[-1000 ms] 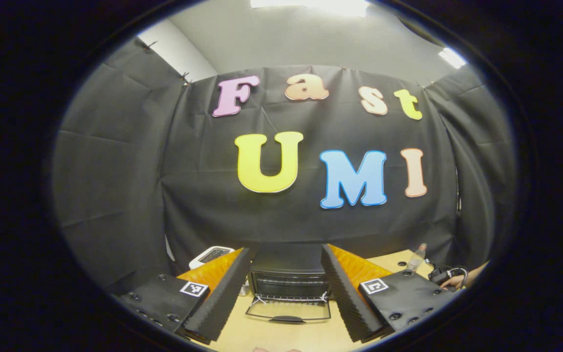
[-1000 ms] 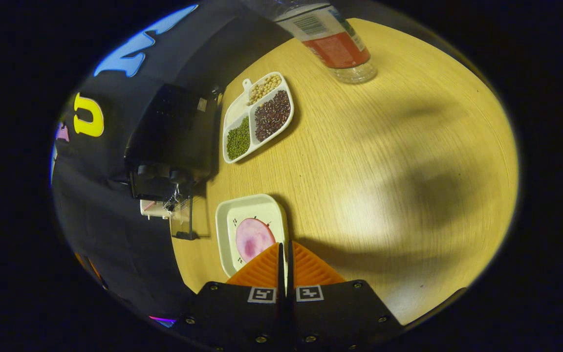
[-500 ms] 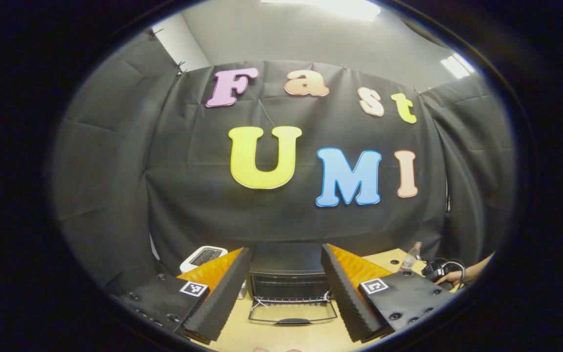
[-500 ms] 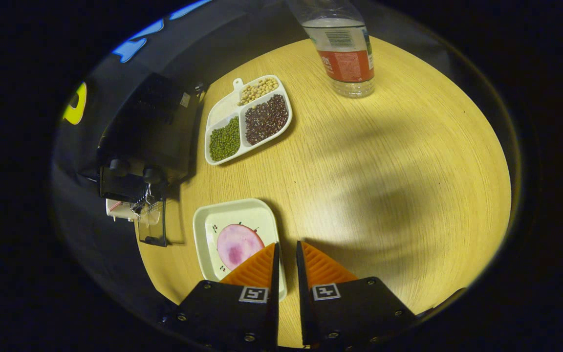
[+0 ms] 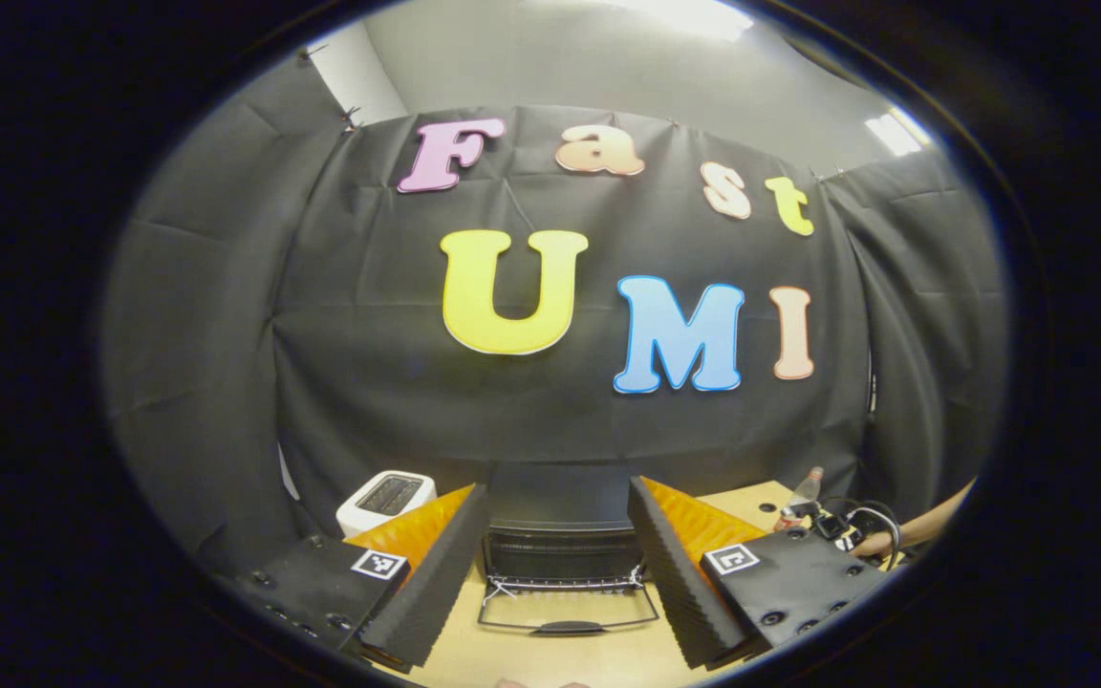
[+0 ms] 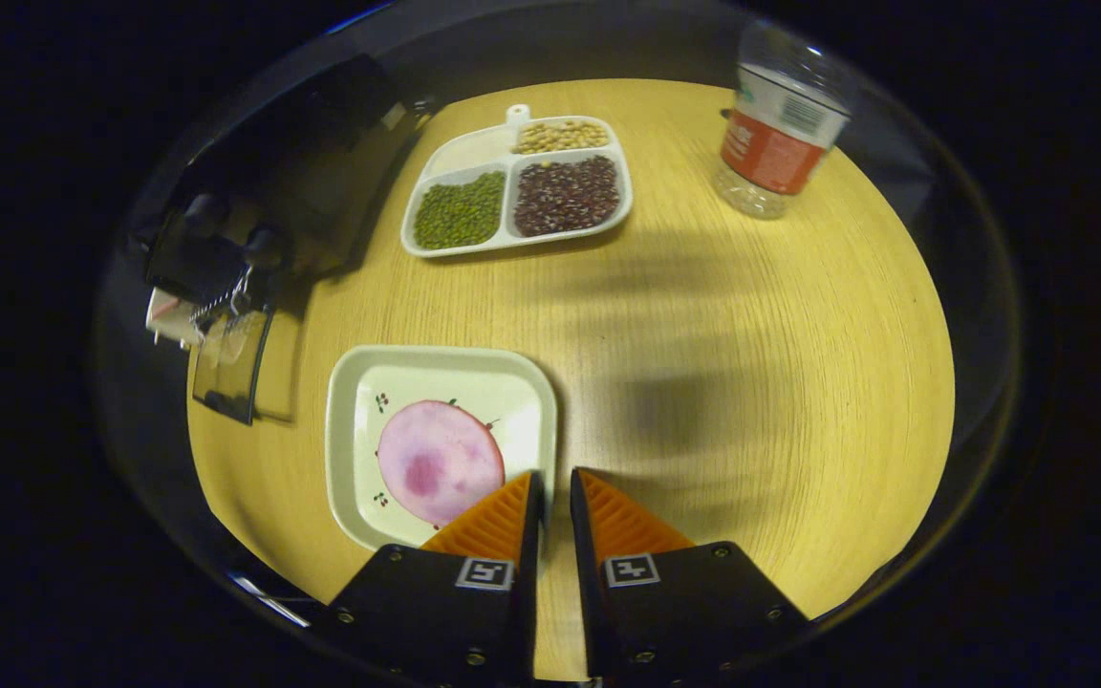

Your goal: Open the electric oven with the left hand, put the food in, and close the electric oven.

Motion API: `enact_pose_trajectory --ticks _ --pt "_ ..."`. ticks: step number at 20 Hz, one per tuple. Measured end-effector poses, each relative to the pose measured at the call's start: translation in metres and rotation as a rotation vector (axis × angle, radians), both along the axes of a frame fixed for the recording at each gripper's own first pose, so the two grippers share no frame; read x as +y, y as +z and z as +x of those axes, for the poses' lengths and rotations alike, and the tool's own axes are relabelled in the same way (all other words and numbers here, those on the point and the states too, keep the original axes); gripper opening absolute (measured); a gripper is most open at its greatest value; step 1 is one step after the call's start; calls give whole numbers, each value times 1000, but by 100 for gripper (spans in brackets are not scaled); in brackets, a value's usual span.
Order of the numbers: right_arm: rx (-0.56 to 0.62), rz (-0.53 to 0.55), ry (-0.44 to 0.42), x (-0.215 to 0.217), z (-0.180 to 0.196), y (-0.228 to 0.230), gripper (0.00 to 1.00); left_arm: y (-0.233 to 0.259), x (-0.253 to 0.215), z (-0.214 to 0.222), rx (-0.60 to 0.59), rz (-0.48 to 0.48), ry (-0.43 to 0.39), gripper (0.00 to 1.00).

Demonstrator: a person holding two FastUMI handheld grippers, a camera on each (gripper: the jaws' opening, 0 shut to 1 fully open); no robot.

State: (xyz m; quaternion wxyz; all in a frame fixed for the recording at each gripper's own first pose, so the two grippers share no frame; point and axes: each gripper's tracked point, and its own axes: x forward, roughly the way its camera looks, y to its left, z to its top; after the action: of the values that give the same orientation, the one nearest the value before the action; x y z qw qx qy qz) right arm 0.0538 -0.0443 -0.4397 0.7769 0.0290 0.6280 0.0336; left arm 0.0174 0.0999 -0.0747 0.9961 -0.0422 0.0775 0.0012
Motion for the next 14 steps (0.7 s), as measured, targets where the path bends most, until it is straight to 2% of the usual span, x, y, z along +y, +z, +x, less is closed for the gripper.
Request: enact_pose_trajectory --ticks 1,3,5,7,10,14 --pt "11 21 -7 5 -1 -12 3 0 -2 2 0 0 -1 100" --pt "-3 141 -92 8 0 -7 2 6 -3 1 -8 8 3 94" --pt "-11 322 -233 11 -3 -7 0 10 -1 0 -11 22 12 100" --pt "-32 470 -333 11 -2 -7 0 12 2 -1 -4 35 27 100" --pt "-66 605 -407 11 -5 -7 0 17 2 0 -2 35 43 100" --pt "-100 704 -471 15 -9 -3 0 28 -6 2 -19 43 38 100"
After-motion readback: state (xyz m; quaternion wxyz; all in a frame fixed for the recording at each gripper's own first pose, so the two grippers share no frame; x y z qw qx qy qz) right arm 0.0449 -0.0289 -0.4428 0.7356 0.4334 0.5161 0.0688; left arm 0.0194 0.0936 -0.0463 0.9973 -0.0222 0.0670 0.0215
